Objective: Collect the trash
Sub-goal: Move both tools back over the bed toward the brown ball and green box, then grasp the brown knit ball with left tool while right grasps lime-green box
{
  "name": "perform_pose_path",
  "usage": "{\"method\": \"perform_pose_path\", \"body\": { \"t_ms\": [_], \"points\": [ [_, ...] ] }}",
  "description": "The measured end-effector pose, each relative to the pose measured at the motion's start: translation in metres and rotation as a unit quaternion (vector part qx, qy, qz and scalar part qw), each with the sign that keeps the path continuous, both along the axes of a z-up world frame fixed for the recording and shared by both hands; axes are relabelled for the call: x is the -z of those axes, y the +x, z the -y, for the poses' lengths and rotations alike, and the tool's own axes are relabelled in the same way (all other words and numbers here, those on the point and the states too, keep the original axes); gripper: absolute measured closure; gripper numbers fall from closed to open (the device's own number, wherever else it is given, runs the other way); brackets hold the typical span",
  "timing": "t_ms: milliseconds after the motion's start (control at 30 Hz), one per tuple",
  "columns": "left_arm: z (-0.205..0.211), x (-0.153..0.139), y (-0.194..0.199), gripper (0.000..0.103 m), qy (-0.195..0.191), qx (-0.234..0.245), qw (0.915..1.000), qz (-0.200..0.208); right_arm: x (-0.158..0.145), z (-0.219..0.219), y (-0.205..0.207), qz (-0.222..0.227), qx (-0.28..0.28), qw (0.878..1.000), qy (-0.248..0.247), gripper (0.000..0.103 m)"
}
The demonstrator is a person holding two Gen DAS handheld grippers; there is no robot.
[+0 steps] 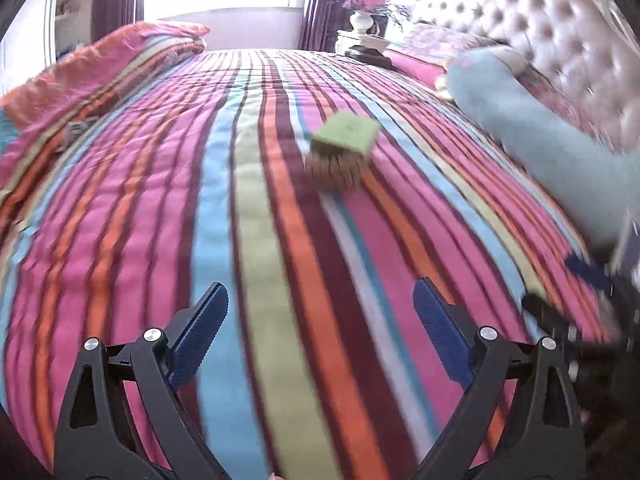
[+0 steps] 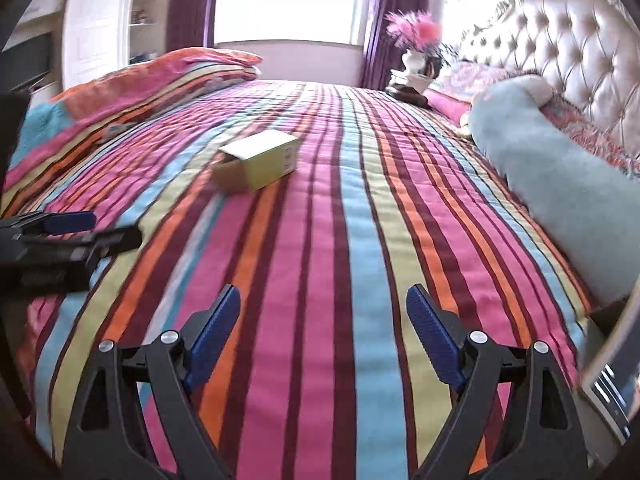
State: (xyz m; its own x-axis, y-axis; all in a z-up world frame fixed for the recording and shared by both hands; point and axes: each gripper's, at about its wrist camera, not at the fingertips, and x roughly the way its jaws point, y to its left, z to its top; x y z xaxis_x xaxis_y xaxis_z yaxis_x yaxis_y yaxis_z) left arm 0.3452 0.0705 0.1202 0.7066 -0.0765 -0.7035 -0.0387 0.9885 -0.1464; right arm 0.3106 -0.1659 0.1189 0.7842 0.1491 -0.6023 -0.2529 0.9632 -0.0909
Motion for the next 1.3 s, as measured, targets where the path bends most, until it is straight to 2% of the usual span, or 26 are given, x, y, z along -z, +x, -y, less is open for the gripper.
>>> {"method": "perform_pose_path", "body": {
  "t_ms": [133, 233, 367, 467, 667, 767, 900, 933, 1100, 1167, 1233, 1300],
  "points": [
    [0.004, 0.003, 0.061, 0.012, 0.028, -0.012, 0.9995, 0.001, 0.002, -0.010, 0.056, -0.001, 0.015, 1.000, -0.015, 0.022],
    [0.006, 0.008, 0.088, 0.012, 0.024, 0.021, 0.9995, -0.009, -0.002, -0.013, 0.081, 0.002, 0.018, 1.000, -0.022, 0.022],
    [0.008, 0.023, 0.115, 0.012, 0.041, 0.063, 0.9968, -0.027, -0.012, -0.022, 0.103, 0.009, 0.005, 0.999, -0.032, 0.022],
    [0.009, 0.029, 0.125, 0.012, 0.053, 0.085, 0.9947, -0.023, -0.014, -0.035, 0.120, 0.006, -0.016, 0.999, -0.048, 0.022],
    [0.002, 0.036, 0.150, 0.012, 0.000, 0.112, 0.9932, -0.030, -0.015, -0.056, 0.142, 0.012, -0.050, 0.997, -0.059, 0.022],
    [-0.002, 0.038, 0.155, 0.014, -0.021, 0.120, 0.9921, -0.030, -0.016, -0.060, 0.149, 0.004, -0.063, 0.997, -0.044, 0.022],
    [-0.012, 0.037, 0.153, 0.045, -0.047, 0.127, 0.9905, -0.023, -0.016, -0.065, 0.157, -0.004, -0.070, 0.997, -0.036, 0.022],
    [-0.014, 0.034, 0.150, 0.047, -0.052, 0.131, 0.9899, -0.016, -0.016, -0.065, 0.159, -0.007, -0.073, 0.997, -0.028, 0.022],
    [-0.009, 0.032, 0.140, 0.047, -0.022, 0.152, 0.9880, -0.014, -0.017, -0.077, 0.161, -0.008, -0.092, 0.995, -0.029, 0.022],
    [-0.007, 0.030, 0.135, 0.047, -0.013, 0.161, 0.9868, -0.010, -0.019, -0.084, 0.159, -0.004, -0.110, 0.993, -0.033, 0.022],
    [-0.006, 0.030, 0.128, 0.047, -0.005, 0.176, 0.9843, -0.005, -0.022, -0.092, 0.159, -0.018, -0.139, 0.990, -0.027, 0.022],
    [-0.005, 0.031, 0.124, 0.047, 0.002, 0.181, 0.9834, -0.008, -0.023, -0.101, 0.158, -0.026, -0.157, 0.987, -0.037, 0.017]
  ]
}}
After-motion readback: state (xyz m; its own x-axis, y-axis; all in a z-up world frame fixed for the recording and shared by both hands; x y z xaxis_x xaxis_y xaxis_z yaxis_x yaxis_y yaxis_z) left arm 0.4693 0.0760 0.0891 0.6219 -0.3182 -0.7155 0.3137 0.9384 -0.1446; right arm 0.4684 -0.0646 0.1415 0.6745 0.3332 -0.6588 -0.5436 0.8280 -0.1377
